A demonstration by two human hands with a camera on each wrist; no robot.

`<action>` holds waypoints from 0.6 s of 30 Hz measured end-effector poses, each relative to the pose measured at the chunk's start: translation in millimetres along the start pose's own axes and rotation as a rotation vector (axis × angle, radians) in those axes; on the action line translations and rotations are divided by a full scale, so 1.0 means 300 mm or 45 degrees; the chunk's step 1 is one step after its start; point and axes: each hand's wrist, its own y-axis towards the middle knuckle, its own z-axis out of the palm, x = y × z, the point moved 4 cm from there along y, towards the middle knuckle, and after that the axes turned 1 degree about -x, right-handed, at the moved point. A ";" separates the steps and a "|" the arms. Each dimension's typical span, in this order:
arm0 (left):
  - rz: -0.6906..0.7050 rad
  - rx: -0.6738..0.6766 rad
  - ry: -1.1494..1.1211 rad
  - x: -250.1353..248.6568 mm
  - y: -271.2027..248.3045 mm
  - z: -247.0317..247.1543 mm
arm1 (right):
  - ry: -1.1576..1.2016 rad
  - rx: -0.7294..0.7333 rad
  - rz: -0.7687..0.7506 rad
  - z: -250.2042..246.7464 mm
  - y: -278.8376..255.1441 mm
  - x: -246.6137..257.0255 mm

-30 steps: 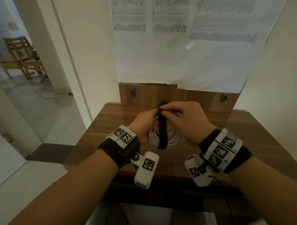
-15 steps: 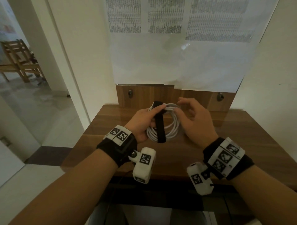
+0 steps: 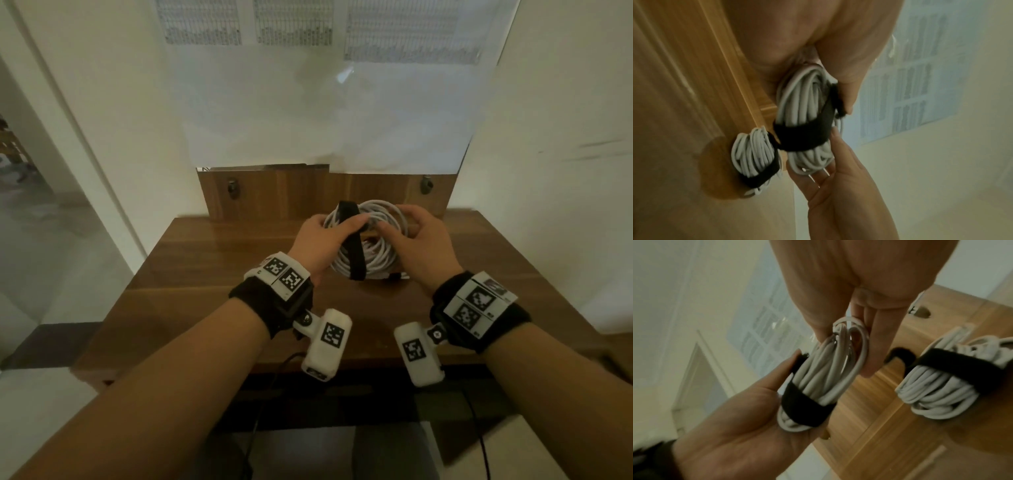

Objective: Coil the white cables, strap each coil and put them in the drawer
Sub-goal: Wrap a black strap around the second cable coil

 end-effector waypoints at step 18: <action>-0.114 -0.009 0.317 0.115 0.252 0.178 | 0.011 0.073 0.411 -0.044 0.117 -0.239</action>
